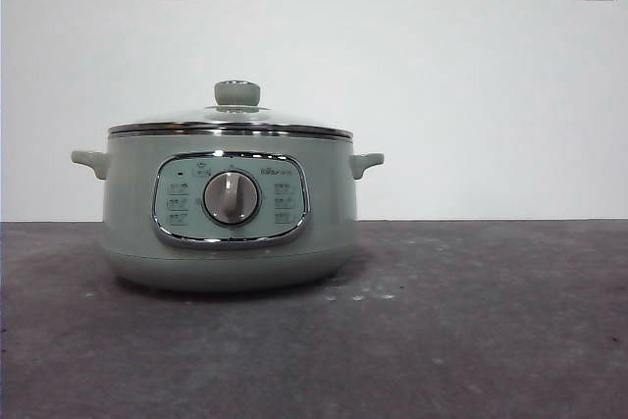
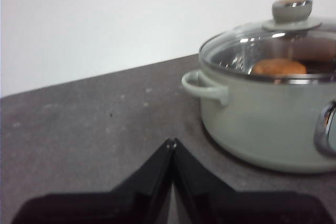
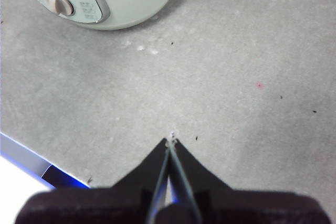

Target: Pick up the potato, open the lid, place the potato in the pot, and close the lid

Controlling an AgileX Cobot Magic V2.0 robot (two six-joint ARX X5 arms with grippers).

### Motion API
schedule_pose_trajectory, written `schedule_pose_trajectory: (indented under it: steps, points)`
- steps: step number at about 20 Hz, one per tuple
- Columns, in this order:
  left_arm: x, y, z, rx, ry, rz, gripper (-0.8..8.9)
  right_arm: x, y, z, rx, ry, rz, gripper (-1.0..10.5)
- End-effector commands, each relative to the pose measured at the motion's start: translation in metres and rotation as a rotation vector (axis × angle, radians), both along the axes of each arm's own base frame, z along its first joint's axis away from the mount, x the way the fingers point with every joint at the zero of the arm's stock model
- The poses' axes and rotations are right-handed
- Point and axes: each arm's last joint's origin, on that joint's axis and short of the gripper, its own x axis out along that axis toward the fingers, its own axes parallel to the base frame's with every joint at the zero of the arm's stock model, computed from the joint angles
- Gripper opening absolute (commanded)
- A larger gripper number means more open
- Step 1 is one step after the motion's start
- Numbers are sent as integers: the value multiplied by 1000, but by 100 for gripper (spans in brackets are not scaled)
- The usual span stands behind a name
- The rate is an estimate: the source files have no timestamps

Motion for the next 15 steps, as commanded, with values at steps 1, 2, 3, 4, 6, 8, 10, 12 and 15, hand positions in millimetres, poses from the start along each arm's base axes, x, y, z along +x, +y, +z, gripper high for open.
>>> schedule_pose_trajectory:
  steps: [1,2,3,4,6,8,10,12,15]
  points:
    - [2,1,-16,-55,20,31,-4,0,0,-2,1,5,-5,1]
    - [3,1,-23,-71,41,34,-4,0,0,-2,1,6,-5,1]
    - [4,1,-28,-83,69,38,-4,0,0,-2,1,5,-5,1]
    - [3,2,-30,-84,92,53,-3,0,0,-2,0,5,-5,1]
    - [3,2,-30,-94,91,57,-3,0,0,-2,1,5,-5,1]
    - [3,2,-29,-101,86,49,-3,0,0,-2,0,5,-5,1]
    - [4,2,-30,-101,91,50,-3,1,0,-2,-3,3,-8,1]
    - [4,2,-30,-102,97,51,-3,1,0,-2,-4,2,-10,1]
    - [4,2,-30,-102,100,51,-3,1,0,-2,-4,2,-10,1]
